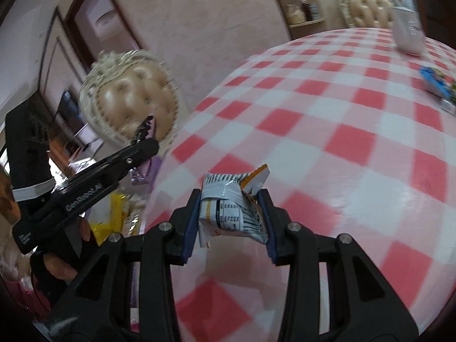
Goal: Organize snacks
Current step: 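Carry the chocolate bar and silver packet over to the box, then open both grippers to drop the packets into the box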
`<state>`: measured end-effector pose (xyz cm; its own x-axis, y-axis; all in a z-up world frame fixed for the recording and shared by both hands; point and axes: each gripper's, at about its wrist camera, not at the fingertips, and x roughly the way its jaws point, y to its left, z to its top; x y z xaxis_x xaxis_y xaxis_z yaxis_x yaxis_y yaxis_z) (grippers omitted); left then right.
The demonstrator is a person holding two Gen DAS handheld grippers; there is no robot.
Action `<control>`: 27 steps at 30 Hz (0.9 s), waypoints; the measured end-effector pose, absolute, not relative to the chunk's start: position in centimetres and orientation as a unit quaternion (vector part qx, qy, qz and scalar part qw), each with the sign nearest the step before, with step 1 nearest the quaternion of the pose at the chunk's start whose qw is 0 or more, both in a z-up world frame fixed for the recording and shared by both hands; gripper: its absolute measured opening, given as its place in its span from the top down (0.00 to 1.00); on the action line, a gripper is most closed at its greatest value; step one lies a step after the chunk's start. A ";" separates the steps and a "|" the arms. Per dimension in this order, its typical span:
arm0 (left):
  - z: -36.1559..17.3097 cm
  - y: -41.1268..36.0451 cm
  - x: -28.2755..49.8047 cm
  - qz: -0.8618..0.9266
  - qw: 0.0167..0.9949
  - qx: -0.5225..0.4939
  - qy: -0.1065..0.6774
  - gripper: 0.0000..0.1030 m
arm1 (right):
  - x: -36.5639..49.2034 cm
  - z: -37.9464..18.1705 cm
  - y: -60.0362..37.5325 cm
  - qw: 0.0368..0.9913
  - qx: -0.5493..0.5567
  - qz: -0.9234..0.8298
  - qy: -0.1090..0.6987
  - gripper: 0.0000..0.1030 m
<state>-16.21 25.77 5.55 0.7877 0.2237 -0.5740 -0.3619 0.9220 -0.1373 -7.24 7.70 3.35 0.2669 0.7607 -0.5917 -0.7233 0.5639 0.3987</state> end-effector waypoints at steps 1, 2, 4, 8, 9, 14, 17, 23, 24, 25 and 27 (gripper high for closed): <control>5.4 26.5 -17.0 0.167 0.935 -0.122 0.287 0.78 | -7.8 3.3 8.5 0.789 0.019 0.477 0.386 0.58; 5.3 26.9 -17.3 0.175 0.933 -0.122 0.288 0.78 | -8.5 3.4 9.3 0.783 0.012 0.488 0.386 0.58; 5.0 28.1 -18.5 0.194 0.928 -0.122 0.293 0.78 | -9.6 3.4 10.6 0.772 0.000 0.507 0.383 0.58; 4.3 30.3 -20.3 0.230 0.916 -0.126 0.303 0.78 | -12.2 3.2 13.0 0.745 -0.026 0.547 0.380 0.58; 4.2 30.8 -20.6 0.238 0.914 -0.127 0.304 0.78 | -12.7 3.1 13.5 0.739 -0.030 0.555 0.381 0.58; 3.1 33.1 -22.2 0.280 0.895 -0.131 0.322 0.78 | -15.2 2.7 15.5 0.709 -0.062 0.589 0.382 0.58; 2.6 34.1 -23.0 0.298 0.885 -0.134 0.332 0.78 | -16.8 2.5 16.4 0.692 -0.083 0.610 0.377 0.58; 2.4 35.3 -23.7 0.320 0.875 -0.133 0.339 0.77 | -18.7 2.1 17.8 0.669 -0.111 0.634 0.373 0.57; 2.5 35.4 -23.7 0.325 0.872 -0.133 0.340 0.77 | -19.0 2.0 17.9 0.664 -0.114 0.638 0.373 0.56; 2.6 35.5 -23.6 0.330 0.870 -0.133 0.341 0.75 | -19.3 1.9 18.1 0.659 -0.116 0.643 0.372 0.55; 2.7 35.6 -23.5 0.344 0.863 -0.135 0.343 0.62 | -19.5 2.0 17.8 0.655 -0.119 0.647 0.371 0.49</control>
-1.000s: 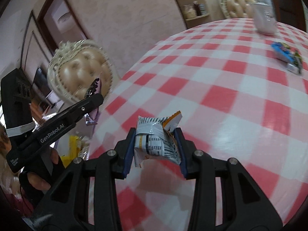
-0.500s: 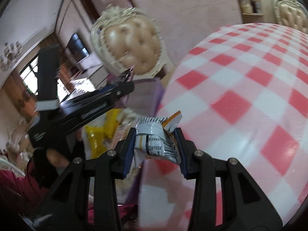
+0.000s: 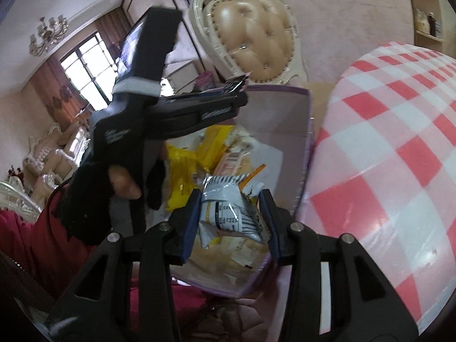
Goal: Organize snacks
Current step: 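Open both grippers to drop the packets into the box, then grasp the green pea snack packet with the right gripper while the left grasps the white candy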
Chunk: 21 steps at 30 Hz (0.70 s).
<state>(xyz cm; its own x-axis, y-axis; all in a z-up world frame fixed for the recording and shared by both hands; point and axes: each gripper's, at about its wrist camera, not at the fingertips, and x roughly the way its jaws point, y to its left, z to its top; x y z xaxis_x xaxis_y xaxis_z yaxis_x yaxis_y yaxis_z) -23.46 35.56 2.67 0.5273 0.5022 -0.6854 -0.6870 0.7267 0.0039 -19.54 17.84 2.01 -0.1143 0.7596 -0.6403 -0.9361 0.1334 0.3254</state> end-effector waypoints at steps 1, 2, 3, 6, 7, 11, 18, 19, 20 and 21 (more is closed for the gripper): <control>2.8 35.5 -23.4 0.348 0.862 -0.138 0.342 0.46 | -19.5 2.1 17.8 0.655 -0.118 0.648 0.369 0.44; 2.9 35.4 -23.3 0.351 0.862 -0.139 0.338 0.38 | -19.5 2.4 17.5 0.659 -0.115 0.647 0.365 0.42; 3.1 35.2 -23.2 0.355 0.863 -0.136 0.333 0.27 | -19.1 2.7 17.2 0.664 -0.110 0.644 0.362 0.42; 3.9 33.8 -22.1 0.362 0.868 -0.118 0.320 0.21 | -17.0 3.6 15.4 0.690 -0.091 0.625 0.354 0.38; 4.2 33.2 -21.4 0.353 0.873 -0.115 0.317 0.20 | -16.3 3.9 14.8 0.699 -0.087 0.617 0.351 0.35; 5.6 29.4 -16.7 0.264 0.903 -0.122 0.316 0.19 | -11.9 4.9 10.2 0.755 -0.071 0.562 0.331 0.29; 6.0 17.7 -2.3 0.040 0.926 -0.165 0.337 0.19 | -1.4 4.2 -1.8 0.868 -0.024 0.357 0.345 0.22; 5.9 16.0 -0.1 0.018 0.925 -0.172 0.340 0.19 | -0.3 4.1 -3.3 0.875 -0.017 0.333 0.351 0.22; 5.8 14.8 1.7 0.005 0.922 -0.179 0.344 0.19 | 1.2 3.8 -5.5 0.883 -0.002 0.303 0.357 0.22; 5.6 13.5 3.6 -0.007 0.918 -0.189 0.349 0.19 | 2.3 3.8 -6.7 0.887 0.008 0.285 0.362 0.22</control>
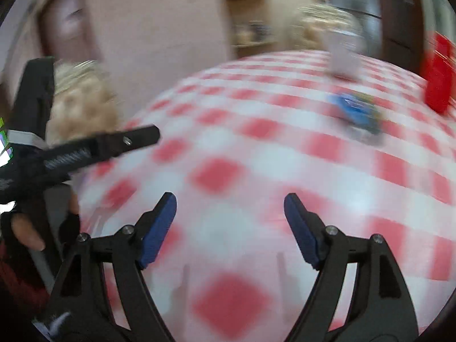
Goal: Organize snacks
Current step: 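Grasp the green pea snack packet with the right gripper while the left grasps the white candy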
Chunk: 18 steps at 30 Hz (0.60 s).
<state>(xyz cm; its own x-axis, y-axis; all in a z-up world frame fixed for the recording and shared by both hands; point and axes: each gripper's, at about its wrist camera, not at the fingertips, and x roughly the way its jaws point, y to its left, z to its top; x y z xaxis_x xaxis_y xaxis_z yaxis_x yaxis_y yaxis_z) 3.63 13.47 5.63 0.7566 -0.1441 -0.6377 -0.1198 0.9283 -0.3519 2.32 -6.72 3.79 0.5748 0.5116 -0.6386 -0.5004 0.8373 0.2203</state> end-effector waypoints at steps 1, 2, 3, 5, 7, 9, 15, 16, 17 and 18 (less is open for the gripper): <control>5.5 12.2 5.6 -0.015 0.915 -0.204 0.349 0.19 | 3.7 3.4 -8.8 0.891 0.026 0.261 0.371 0.22; 5.3 11.3 7.2 -0.016 0.912 -0.221 0.346 0.19 | 4.7 3.1 -10.6 0.893 0.048 0.242 0.377 0.22; 5.2 10.5 8.6 -0.014 0.910 -0.236 0.341 0.19 | 5.6 3.2 -12.6 0.894 0.072 0.222 0.381 0.22; 4.9 9.5 10.8 -0.005 0.906 -0.270 0.325 0.19 | 7.2 2.9 -15.6 0.893 0.117 0.201 0.385 0.22; 4.1 9.0 12.0 0.012 0.904 -0.298 0.305 0.19 | 9.0 2.8 -17.2 0.890 0.148 0.192 0.386 0.22; 2.6 9.0 12.8 0.029 0.898 -0.322 0.298 0.19 | 10.8 2.7 -17.4 0.889 0.158 0.189 0.387 0.22; 1.9 11.4 12.5 0.035 0.890 -0.340 0.300 0.19 | 17.2 2.2 -16.9 0.883 0.206 0.160 0.389 0.22; 2.0 11.9 12.2 0.042 0.891 -0.344 0.293 0.19 | 18.2 2.3 -16.6 0.883 0.214 0.159 0.387 0.22; 2.0 12.2 12.1 0.047 0.890 -0.349 0.288 0.19 | 19.0 2.3 -16.3 0.883 0.216 0.161 0.386 0.22; 2.0 12.5 12.1 0.048 0.889 -0.353 0.287 0.18 | 19.8 2.4 -15.8 0.883 0.212 0.162 0.386 0.22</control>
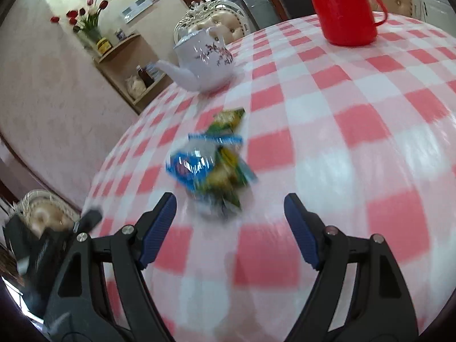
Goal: Organize snacks
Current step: 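Grasp the green pea snack packet with the right gripper while the left grasps the white candy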
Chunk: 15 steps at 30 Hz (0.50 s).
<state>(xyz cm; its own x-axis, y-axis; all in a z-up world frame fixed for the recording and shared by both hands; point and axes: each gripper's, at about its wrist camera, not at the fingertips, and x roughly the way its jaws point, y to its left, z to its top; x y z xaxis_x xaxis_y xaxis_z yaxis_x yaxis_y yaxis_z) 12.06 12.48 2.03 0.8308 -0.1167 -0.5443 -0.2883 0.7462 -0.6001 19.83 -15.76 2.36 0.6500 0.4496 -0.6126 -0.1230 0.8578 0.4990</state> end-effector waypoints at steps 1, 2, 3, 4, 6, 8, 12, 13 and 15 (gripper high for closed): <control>1.9 12.6 12.1 0.048 0.888 -0.355 0.289 0.18 | 20.6 2.4 -15.1 0.885 0.200 0.161 0.388 0.22; 1.8 12.6 12.2 0.047 0.887 -0.355 0.292 0.18 | 21.3 2.3 -14.7 0.887 0.188 0.157 0.391 0.22; 1.8 12.4 12.3 0.043 0.886 -0.355 0.295 0.18 | 21.8 2.1 -14.3 0.888 0.178 0.153 0.396 0.22; 1.7 12.2 12.4 0.038 0.886 -0.352 0.299 0.18 | 22.3 1.8 -14.1 0.887 0.167 0.147 0.403 0.22; 1.8 11.4 12.4 0.027 0.888 -0.342 0.305 0.18 | 23.2 1.0 -14.1 0.882 0.167 0.142 0.417 0.22; 1.9 10.8 12.6 0.017 0.891 -0.331 0.310 0.18 | 23.4 0.6 -14.0 0.878 0.168 0.150 0.422 0.26; 2.1 9.8 12.7 0.006 0.897 -0.308 0.316 0.18 | 23.0 0.6 -12.4 0.884 0.117 0.157 0.426 0.45; 2.2 9.6 12.8 0.004 0.898 -0.304 0.317 0.18 | 22.8 0.7 -12.4 0.886 0.115 0.158 0.419 0.65; 2.1 9.0 13.1 -0.010 0.900 -0.289 0.327 0.18 | 22.2 1.1 -12.6 0.894 0.103 0.146 0.412 0.69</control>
<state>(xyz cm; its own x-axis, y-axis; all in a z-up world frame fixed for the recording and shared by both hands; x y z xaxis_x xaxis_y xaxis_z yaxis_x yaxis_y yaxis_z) 13.14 8.99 2.15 0.7858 -0.2062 -0.5831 -0.1717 0.8330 -0.5260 22.19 -12.62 1.05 0.6182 0.3453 -0.7061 -0.1758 0.9363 0.3040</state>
